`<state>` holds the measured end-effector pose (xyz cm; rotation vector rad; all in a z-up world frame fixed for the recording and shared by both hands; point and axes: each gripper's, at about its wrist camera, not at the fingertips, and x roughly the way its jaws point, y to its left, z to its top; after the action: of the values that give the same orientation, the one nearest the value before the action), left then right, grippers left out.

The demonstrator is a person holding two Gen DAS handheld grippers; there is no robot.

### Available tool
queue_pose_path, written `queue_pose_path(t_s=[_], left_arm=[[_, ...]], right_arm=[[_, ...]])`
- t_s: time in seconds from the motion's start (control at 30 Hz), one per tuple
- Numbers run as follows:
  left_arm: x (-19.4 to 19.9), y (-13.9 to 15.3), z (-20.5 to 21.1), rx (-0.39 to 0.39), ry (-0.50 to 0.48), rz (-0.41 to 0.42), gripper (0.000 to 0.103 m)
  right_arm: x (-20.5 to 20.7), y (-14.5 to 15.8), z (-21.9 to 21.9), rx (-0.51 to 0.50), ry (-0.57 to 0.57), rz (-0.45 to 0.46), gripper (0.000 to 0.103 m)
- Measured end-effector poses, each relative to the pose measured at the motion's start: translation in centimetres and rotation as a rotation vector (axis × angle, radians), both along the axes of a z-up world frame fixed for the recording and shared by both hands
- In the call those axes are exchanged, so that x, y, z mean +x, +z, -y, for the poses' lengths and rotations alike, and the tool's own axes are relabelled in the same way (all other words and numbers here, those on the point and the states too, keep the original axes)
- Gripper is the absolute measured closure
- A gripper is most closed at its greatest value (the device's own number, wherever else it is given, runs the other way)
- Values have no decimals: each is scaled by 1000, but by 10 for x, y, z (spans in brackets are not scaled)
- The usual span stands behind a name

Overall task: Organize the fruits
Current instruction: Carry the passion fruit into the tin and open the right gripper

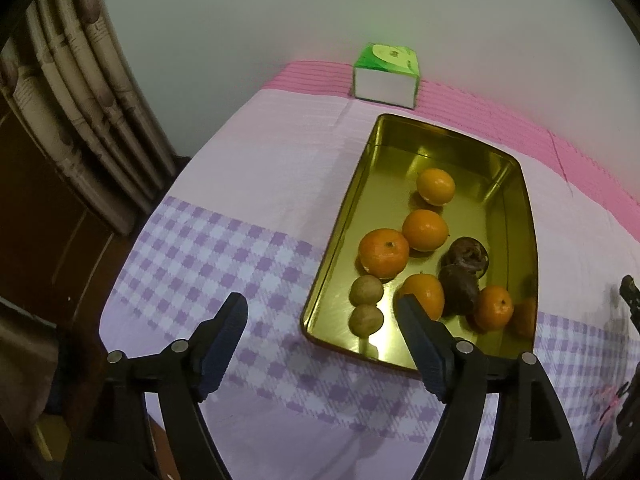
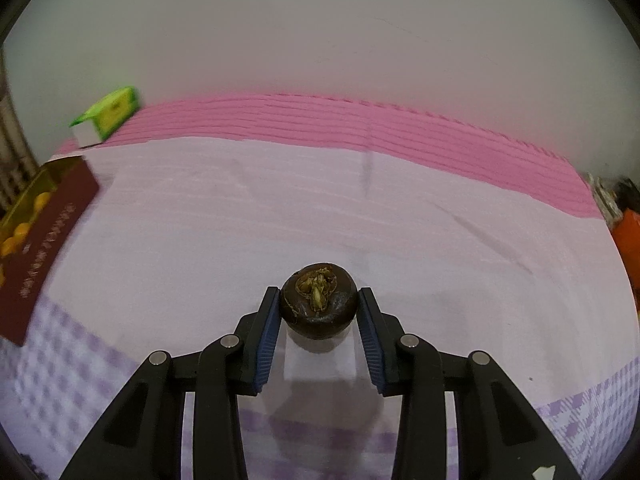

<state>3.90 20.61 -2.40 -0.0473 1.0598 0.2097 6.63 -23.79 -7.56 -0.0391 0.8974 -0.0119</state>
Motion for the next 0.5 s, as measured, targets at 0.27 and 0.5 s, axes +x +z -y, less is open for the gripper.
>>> queue_pose_path(t_s=[0.27,0.5], left_arm=[[-13,11,-17,-25,46,23,20],[-25,17,-28,-32,80,36,20]], right_arm=[[-4,23,-70,47,165,20,68],[-3,50,-151,109,342,53,68]])
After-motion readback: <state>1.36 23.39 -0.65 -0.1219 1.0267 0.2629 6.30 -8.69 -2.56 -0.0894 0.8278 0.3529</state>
